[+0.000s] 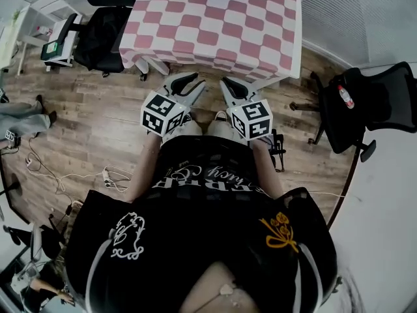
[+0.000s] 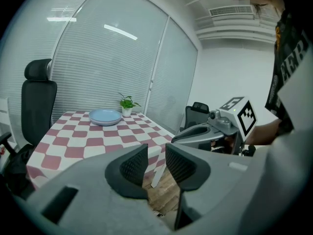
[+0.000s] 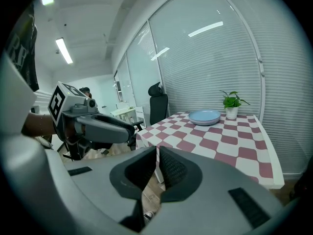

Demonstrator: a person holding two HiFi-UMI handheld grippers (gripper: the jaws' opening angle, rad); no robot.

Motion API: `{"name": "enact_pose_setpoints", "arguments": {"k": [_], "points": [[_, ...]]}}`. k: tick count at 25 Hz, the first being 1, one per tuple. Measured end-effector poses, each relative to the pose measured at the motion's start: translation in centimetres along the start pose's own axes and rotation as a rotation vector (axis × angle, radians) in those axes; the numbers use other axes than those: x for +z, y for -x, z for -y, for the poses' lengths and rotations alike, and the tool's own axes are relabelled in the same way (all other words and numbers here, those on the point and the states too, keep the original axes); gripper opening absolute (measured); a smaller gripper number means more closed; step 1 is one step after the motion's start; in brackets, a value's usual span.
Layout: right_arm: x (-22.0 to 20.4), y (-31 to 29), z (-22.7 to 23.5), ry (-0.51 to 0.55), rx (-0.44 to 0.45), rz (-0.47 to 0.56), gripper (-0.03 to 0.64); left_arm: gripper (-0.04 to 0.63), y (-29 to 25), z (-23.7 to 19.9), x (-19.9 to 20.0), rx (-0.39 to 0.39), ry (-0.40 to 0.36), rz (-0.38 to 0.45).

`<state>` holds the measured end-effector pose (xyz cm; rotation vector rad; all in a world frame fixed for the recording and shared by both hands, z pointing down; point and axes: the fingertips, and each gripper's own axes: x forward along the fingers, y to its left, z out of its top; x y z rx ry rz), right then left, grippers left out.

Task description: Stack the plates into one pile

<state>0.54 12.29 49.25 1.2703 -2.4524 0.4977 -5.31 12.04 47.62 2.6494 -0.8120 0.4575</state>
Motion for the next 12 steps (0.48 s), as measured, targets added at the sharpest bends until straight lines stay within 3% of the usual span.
{"name": "enact_pose_setpoints", "arguments": {"k": [12], "points": [[-0.20, -0.11, 0.03, 0.019, -0.041, -0.019, 0.026, 0.123, 0.25, -0.23, 0.05, -0.031, -0.008, 0.005]]}}
